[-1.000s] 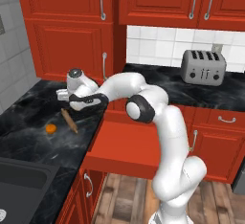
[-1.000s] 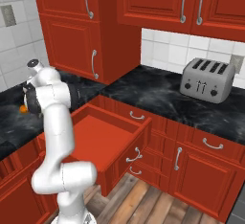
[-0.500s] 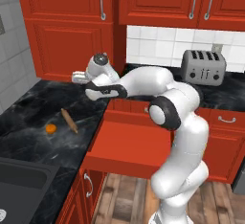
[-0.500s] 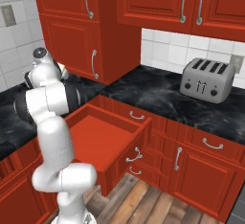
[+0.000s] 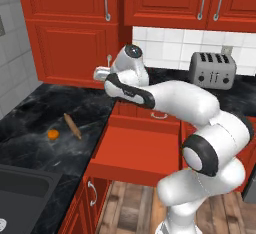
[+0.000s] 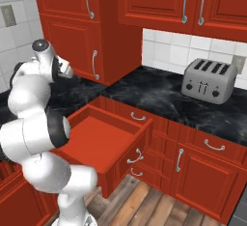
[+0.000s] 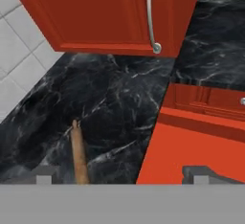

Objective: Pick the rolling pin from the drawer and place it on the counter.

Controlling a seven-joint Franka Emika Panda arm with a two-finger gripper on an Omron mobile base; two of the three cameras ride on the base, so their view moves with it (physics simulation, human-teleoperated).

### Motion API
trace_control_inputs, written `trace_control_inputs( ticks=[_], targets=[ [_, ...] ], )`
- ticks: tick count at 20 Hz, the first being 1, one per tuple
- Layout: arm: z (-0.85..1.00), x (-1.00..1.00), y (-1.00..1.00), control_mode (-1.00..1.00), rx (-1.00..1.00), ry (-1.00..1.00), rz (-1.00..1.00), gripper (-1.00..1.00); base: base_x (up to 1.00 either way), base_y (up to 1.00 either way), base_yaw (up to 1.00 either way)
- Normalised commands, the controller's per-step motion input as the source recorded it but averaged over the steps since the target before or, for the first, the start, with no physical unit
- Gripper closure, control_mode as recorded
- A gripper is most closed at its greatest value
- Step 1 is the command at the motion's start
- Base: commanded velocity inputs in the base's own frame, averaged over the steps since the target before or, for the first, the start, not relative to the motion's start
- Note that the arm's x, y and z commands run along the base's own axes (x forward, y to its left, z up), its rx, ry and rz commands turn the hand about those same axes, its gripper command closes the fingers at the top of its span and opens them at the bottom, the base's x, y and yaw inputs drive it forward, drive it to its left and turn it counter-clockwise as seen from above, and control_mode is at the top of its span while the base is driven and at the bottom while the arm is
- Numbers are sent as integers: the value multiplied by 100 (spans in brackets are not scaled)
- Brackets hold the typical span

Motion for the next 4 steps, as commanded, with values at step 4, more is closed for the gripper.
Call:
trace_control_inputs(
  ticks=[4],
  targets=[
    [32, -100, -89, -100, 0, 12, 0, -100, 0, 0, 0]
  ],
)
